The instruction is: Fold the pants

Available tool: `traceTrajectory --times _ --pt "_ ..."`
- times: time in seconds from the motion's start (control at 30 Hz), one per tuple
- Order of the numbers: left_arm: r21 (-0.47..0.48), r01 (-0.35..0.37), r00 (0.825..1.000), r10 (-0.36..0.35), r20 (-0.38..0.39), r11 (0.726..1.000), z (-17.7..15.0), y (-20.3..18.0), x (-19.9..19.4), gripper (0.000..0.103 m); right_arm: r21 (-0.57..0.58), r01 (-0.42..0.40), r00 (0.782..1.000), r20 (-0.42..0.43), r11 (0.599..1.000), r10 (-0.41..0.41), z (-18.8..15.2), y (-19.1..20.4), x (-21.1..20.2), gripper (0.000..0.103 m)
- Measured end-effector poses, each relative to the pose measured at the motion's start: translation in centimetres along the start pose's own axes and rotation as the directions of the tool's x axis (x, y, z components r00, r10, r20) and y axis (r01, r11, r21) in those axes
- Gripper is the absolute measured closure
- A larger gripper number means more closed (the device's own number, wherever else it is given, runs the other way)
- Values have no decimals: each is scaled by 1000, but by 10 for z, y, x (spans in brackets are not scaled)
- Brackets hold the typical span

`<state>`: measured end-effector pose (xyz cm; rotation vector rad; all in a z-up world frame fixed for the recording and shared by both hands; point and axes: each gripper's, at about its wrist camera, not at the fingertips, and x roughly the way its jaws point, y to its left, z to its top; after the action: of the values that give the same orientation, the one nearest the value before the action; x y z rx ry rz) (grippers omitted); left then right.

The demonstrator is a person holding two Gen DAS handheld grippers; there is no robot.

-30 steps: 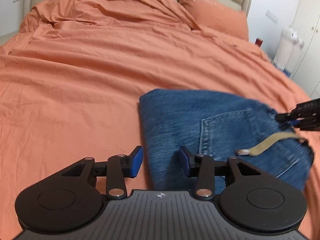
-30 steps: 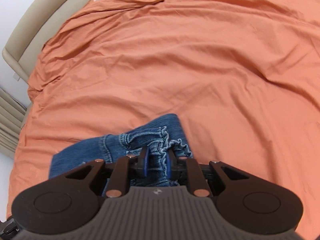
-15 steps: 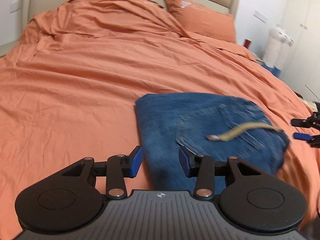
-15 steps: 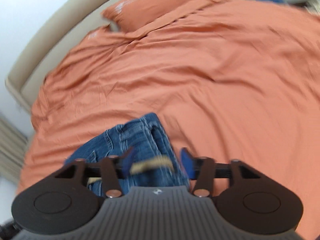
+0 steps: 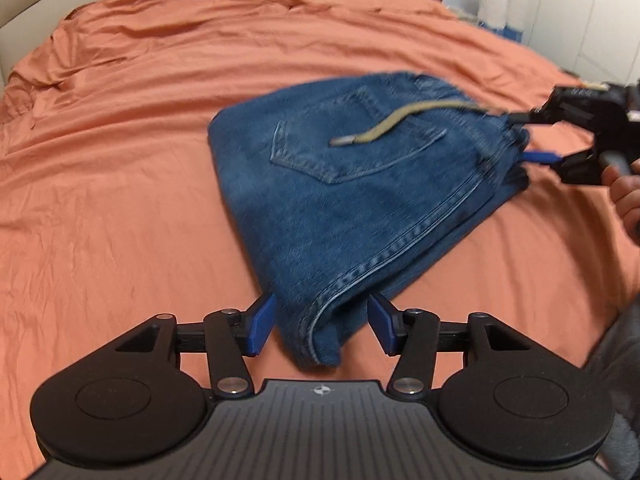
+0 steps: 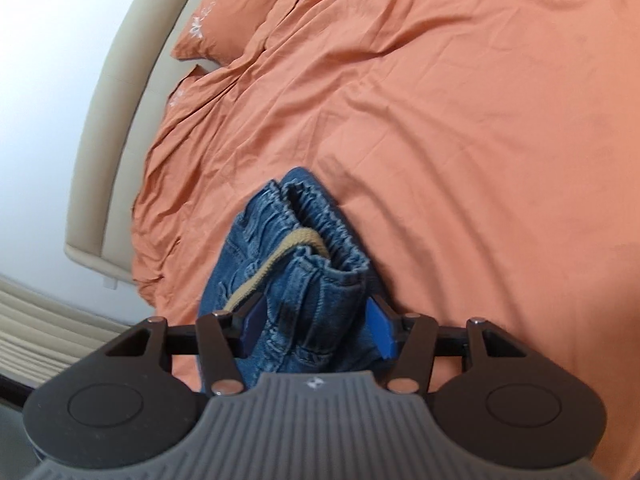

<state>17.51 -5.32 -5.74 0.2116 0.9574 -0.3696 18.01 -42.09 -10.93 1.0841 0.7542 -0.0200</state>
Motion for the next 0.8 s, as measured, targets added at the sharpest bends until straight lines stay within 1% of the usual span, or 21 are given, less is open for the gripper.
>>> traceTrajectory --times 0.07,0.1,0.13,0.17,0.2,0.23,0.27,0.3,0.33,0.37,0.4,0.43,0.47,0.53,0.6,0.7,0.8 --pt "-8 -35 999 34 -42 999 -1 2 12 42 -14 -4 1000 -5 1000 4 -1 1 4 55" --pt "-8 -46 997 45 -63 999 -2 2 19 49 -17 -2 1000 -6 1000 2 -1 0 5 60" --pt "4 -62 995 63 -76 998 -4 1 24 64 -14 -1 1000 -5 1000 1 0 -2 6 61" --pt "19 -74 994 76 -80 997 -5 0 26 69 -2 -4 1000 -5 1000 4 0 -4 7 66" --pt "27 -75 994 76 -72 997 -6 -1 25 78 13 -13 1000 -4 1000 13 1 -6 7 80" --pt "39 -93 994 95 -45 995 -6 -3 19 81 20 -26 1000 -1 999 26 3 -7 7 86" --pt "45 -117 993 118 -15 992 -6 -4 11 81 16 -42 999 10 999 42 3 -5 3 90" --pt "35 -128 992 128 8 991 -5 -2 5 82 -2 -64 998 20 998 64 4 -1 -2 91" --pt "11 -126 992 126 17 992 -5 2 0 82 -32 -86 996 30 996 87 2 5 -8 92" --pt "-14 -113 994 113 4 993 -5 7 0 82 -68 -97 994 40 993 99 1 10 -14 92" --pt "-38 -104 995 103 -18 994 -6 13 2 83 -94 -89 995 44 992 94 0 14 -17 92" --pt "-54 -106 994 104 -46 993 -6 16 6 88 -99 -70 996 40 993 74 0 13 -18 93" --pt "-59 -130 989 125 -83 990 -9 16 11 89 -82 -42 999 25 996 44 -1 9 -15 93" --pt "-95 -119 983 104 -154 988 -12 22 22 90 -30 9 1000 -10 999 -10 -2 -2 -7 93" --pt "-114 -112 980 91 -177 987 -13 25 28 91 -20 46 998 -30 999 -47 -2 -9 -1 93" --pt "-93 -114 973 92 -210 989 -14 23 34 91 -41 83 996 -37 996 -84 -3 -10 5 94" --pt "-86 -115 973 95 -210 990 -17 23 33 91 -21 85 996 -39 996 -85 -4 -16 6 94"
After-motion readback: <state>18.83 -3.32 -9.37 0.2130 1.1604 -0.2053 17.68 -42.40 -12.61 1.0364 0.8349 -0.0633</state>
